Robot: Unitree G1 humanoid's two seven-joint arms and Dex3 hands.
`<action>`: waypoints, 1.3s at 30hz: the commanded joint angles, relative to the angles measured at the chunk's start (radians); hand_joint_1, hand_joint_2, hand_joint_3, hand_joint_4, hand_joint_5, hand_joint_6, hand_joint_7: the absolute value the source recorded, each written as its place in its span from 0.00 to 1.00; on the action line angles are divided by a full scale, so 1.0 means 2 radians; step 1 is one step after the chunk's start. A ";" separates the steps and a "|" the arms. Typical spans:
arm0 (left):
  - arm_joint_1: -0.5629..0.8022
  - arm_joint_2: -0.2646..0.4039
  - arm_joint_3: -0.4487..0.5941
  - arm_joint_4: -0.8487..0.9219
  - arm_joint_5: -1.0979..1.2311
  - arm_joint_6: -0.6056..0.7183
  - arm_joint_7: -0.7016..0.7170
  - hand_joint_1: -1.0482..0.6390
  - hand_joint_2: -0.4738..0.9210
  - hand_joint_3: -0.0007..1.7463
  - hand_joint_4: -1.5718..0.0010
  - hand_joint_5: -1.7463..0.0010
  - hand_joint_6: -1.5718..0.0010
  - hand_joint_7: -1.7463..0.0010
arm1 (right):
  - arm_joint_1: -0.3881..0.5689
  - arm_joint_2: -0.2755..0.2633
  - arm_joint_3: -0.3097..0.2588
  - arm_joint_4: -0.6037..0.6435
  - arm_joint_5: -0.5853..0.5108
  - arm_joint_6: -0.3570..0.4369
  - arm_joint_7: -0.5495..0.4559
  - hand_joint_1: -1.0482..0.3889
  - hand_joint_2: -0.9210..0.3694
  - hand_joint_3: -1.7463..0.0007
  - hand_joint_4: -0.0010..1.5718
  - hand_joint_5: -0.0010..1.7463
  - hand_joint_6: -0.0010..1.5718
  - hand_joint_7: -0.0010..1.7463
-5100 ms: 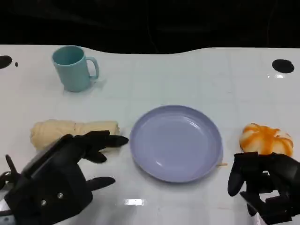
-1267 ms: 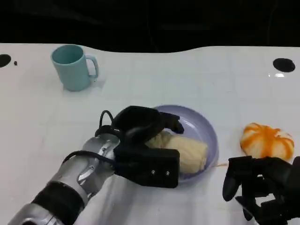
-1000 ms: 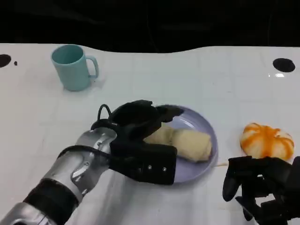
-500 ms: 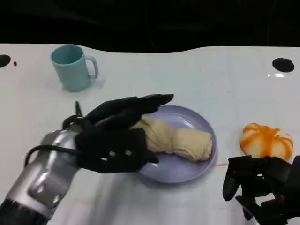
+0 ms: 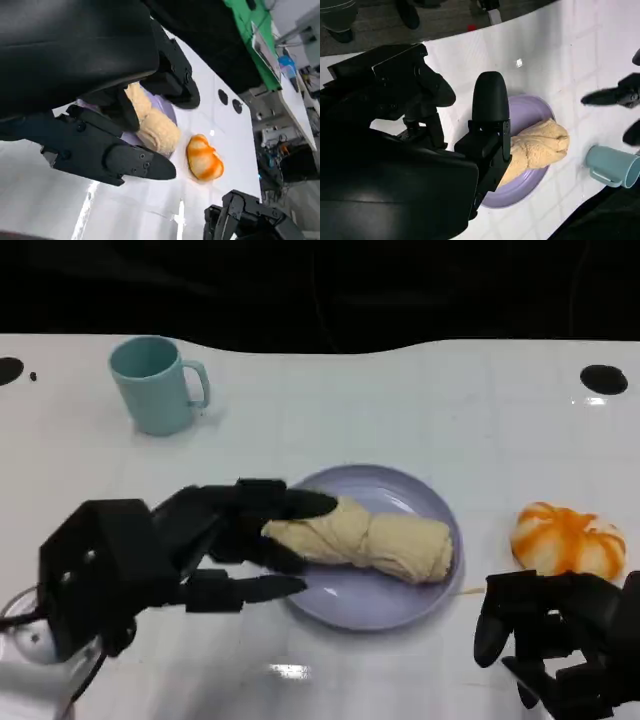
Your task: Grasp the towel on the left side of the plate with the left hand and place it into the plate.
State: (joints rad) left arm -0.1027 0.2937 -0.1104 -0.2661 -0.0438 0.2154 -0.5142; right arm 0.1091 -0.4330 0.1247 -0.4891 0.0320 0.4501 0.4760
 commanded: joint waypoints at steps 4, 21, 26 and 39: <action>0.077 -0.035 0.040 -0.100 -0.050 0.121 0.067 0.58 0.75 0.63 0.47 0.24 0.34 0.70 | -0.001 -0.004 -0.011 -0.004 0.007 0.004 0.000 0.79 0.21 0.43 0.42 0.97 0.42 0.82; 0.100 -0.048 0.042 -0.086 -0.097 0.189 0.086 0.56 0.68 0.76 0.48 0.00 0.51 0.09 | 0.007 -0.009 -0.023 0.002 0.010 -0.010 0.006 0.80 0.21 0.43 0.42 0.96 0.41 0.82; 0.097 -0.048 0.042 -0.082 -0.102 0.196 0.089 0.56 0.67 0.76 0.48 0.00 0.51 0.09 | 0.008 -0.008 -0.026 0.005 0.014 -0.012 0.006 0.80 0.20 0.43 0.42 0.96 0.42 0.82; 0.089 -0.044 0.042 -0.087 -0.099 0.228 0.097 0.56 0.67 0.76 0.47 0.00 0.50 0.10 | 0.009 -0.010 -0.025 0.009 0.010 -0.016 0.006 0.80 0.20 0.45 0.43 0.96 0.42 0.82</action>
State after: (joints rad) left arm 0.0873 0.1903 -0.0341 -0.4373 -0.2448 0.6562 -0.3425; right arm 0.1218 -0.4375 0.0889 -0.4783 0.0515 0.4317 0.4848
